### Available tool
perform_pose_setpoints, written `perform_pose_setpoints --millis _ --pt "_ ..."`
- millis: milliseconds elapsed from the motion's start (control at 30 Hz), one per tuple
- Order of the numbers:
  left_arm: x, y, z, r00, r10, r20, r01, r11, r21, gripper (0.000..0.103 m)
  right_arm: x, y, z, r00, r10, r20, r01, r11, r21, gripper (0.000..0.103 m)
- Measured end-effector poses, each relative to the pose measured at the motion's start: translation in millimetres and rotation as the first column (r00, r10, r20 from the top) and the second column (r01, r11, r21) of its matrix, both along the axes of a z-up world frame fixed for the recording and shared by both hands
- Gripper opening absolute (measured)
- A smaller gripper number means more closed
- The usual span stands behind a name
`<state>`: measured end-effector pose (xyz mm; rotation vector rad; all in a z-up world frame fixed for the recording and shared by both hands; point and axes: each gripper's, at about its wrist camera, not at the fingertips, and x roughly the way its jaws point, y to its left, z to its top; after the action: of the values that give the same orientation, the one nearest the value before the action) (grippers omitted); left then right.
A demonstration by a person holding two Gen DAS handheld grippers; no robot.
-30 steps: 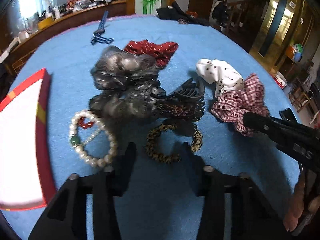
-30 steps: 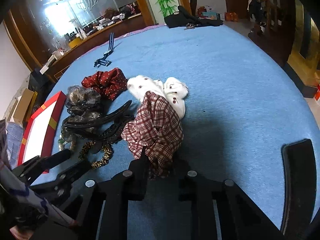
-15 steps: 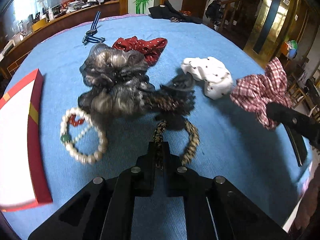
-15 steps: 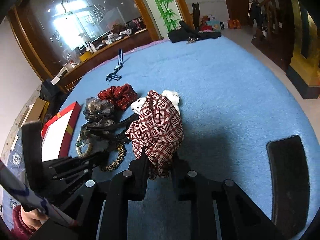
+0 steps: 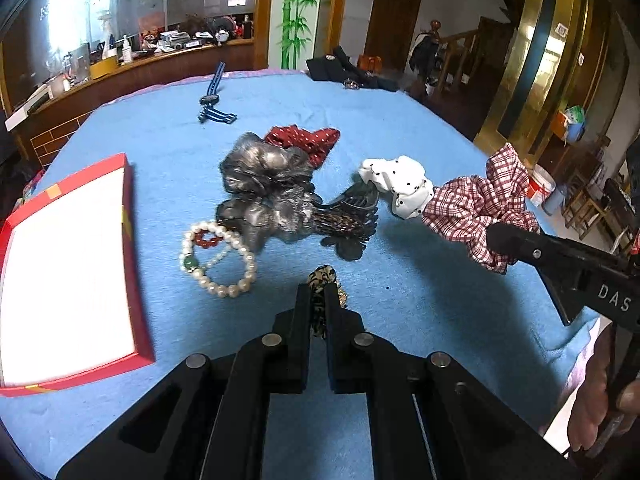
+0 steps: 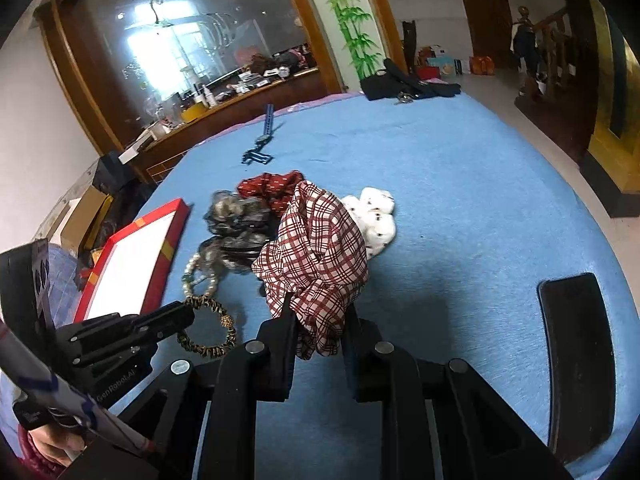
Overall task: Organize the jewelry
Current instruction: 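Carry the plaid scrunchie and leopard bracelet with both grippers over the red box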
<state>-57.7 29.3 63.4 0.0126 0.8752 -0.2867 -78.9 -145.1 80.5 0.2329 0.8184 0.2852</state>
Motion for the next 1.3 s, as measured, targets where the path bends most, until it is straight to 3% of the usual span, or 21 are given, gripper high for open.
perform_pose_setpoints --millis 467,833,1133,1300 --pt "-29.2 64.4 21.8 0.993 0.103 0.061 -0.099 0.994 -0.054 0.006 -10.1 58.2 16.6 0.993 0.112 0.020 -0.111 0.993 -0.044 0.021" --pt "-38.7 141.9 38.5 0.967 0.233 0.099 -0.227 0.971 -0.071 0.006 -0.1 145.2 31.6 0.960 0.279 0.024 -0.275 0.956 -0.099 0.022" --pt "-27.2 217.4 50.4 0.936 0.334 0.115 -0.330 0.943 -0.050 0.006 32.7 219.8 39.8 0.915 0.404 -0.007 -0.403 0.911 -0.090 0.022" --pt "0.3 257.3 51.6 0.917 0.384 0.108 -0.383 0.923 -0.035 0.006 67.5 264.1 31.6 0.897 0.438 -0.053 -0.441 0.894 -0.078 0.022"
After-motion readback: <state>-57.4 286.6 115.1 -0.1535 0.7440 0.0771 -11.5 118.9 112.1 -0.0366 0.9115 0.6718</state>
